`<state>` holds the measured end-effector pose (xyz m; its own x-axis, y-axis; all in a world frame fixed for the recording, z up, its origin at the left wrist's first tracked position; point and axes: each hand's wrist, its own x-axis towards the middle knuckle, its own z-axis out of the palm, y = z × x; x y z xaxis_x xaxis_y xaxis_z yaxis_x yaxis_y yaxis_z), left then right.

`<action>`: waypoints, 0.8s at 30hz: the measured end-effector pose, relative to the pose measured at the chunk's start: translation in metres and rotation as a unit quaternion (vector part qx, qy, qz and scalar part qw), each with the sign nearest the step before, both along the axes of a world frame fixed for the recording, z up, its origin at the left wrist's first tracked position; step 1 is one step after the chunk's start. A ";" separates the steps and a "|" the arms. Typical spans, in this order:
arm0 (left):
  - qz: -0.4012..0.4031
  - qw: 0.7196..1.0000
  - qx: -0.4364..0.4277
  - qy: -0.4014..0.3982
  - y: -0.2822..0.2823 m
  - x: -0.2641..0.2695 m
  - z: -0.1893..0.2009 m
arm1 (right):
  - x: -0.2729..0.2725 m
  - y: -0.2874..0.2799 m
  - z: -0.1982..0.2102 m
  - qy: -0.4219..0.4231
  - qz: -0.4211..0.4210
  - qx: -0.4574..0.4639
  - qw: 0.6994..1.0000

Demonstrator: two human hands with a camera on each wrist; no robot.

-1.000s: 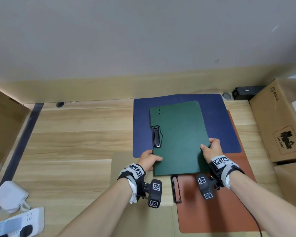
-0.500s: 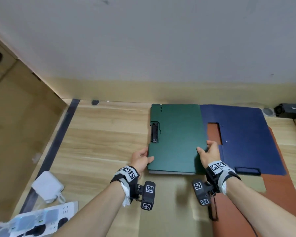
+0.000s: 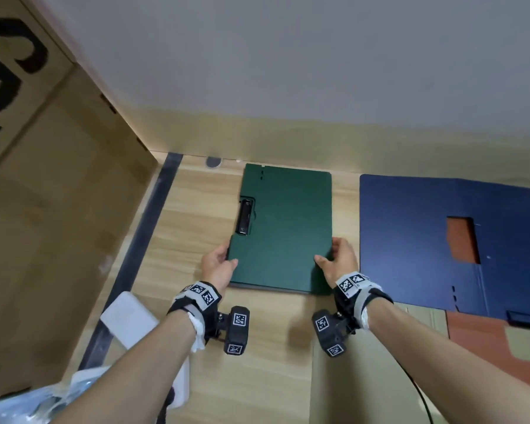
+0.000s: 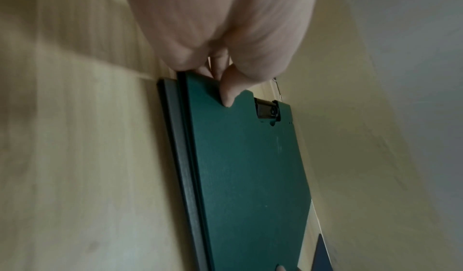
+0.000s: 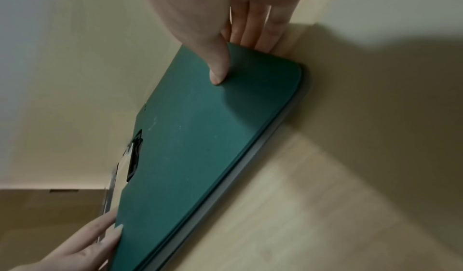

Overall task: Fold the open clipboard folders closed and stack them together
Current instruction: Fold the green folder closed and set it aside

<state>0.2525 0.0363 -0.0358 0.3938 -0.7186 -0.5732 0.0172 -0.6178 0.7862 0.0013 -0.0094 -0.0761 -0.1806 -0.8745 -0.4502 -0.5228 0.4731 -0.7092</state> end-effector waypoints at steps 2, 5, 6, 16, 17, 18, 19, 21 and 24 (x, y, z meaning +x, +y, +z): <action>0.000 1.000 -0.005 -0.012 -0.002 0.011 -0.004 | 0.008 -0.005 -0.005 0.041 0.027 -0.005 0.999; -0.004 0.999 -0.006 -0.039 -0.004 0.020 -0.009 | 0.015 -0.011 -0.006 0.063 0.057 -0.013 0.996; -0.010 0.999 -0.012 -0.051 -0.003 0.021 -0.009 | 0.015 -0.012 -0.008 0.063 0.071 -0.017 0.995; 0.012 0.995 -0.030 -0.091 0.000 0.021 -0.010 | 0.019 -0.010 0.010 0.083 0.102 -0.017 0.991; 0.013 0.995 -0.030 -0.092 0.002 0.021 -0.011 | 0.019 -0.009 0.010 0.079 0.102 -0.018 0.991; 0.015 0.995 -0.031 -0.091 0.003 0.020 -0.013 | 0.020 -0.009 0.010 0.078 0.103 -0.019 0.991; 0.017 0.995 -0.030 -0.092 0.005 0.020 -0.015 | 0.020 -0.008 0.011 0.078 0.107 -0.017 0.991; 0.018 0.995 -0.033 -0.089 0.008 0.019 -0.018 | 0.021 -0.008 0.011 0.086 0.120 -0.017 0.989; 0.015 0.995 -0.039 -0.091 0.010 0.018 -0.020 | 0.021 -0.008 0.012 0.087 0.128 -0.013 0.988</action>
